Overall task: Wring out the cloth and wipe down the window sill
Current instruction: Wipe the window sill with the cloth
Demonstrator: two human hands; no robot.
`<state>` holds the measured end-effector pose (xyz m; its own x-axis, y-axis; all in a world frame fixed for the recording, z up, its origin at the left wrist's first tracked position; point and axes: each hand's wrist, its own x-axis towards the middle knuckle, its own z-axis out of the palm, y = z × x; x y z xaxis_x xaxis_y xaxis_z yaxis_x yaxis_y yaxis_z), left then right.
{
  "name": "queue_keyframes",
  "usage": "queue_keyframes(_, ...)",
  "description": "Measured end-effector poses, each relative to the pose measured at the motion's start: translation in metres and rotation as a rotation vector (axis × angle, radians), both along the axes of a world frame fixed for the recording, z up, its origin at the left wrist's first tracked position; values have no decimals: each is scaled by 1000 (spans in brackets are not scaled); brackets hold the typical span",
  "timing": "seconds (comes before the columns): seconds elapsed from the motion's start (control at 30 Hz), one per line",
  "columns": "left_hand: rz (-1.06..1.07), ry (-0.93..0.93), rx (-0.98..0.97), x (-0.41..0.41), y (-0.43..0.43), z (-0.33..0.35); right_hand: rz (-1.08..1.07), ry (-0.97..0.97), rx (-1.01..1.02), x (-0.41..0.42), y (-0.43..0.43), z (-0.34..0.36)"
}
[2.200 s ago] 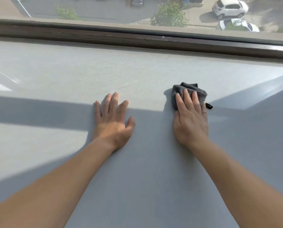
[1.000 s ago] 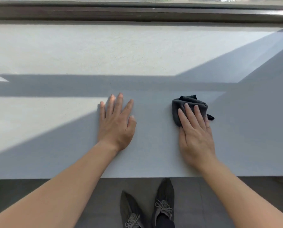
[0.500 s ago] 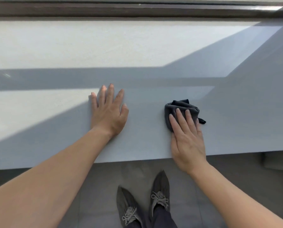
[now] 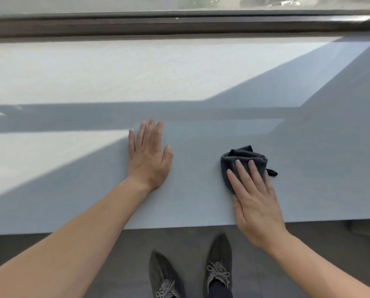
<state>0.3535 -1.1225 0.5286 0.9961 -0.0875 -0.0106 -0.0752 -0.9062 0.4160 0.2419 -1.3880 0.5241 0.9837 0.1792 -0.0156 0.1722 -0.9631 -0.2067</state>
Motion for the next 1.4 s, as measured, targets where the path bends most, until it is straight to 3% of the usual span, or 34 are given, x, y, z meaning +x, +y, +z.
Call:
queue_keyframes(0.13, -24, 16, -25, 28, -24, -2, 300, 8, -18, 27, -33, 2)
queue_keyframes(0.27, 6, -17, -57, 66, -38, -3, -130, 53, 46, 121, -47, 7)
queue_keyframes(0.33, 41, -20, -84, 85, -45, -4, -201, 41, 36, 155, -17, 4)
queue_keyframes(0.43, 89, -2, -45, 108, -52, -8, 28, 13, 7, 166, 17, -3)
queue_keyframes(0.53, 71, 10, 128, 113, -55, -16, 231, 27, 7, 182, -4, -1)
queue_keyframes(0.73, 75, 20, 169, 112, -56, -16, -169, 62, 52, 248, -4, 2)
queue_keyframes(0.93, 78, 30, 160, 110, -56, -10, 309, 40, 45, 234, 2, -1)
queue_keyframes(1.0, 79, 30, 164, 110, -56, -9, 236, 15, 32, 259, -19, 0)
queue_keyframes(1.07, 81, 30, 169, 110, -56, -9, 16, 24, 49, 285, -31, 2)
queue_keyframes(1.17, 86, 25, 178, 111, -57, -10, -151, 24, 50, 296, -9, -1)
queue_keyframes(1.33, 90, 19, 181, 111, -60, -10, 290, 31, 43, 270, 9, -4)
queue_keyframes(1.4, 88, 18, 183, 110, -60, -10, 328, 17, 38, 290, -12, -2)
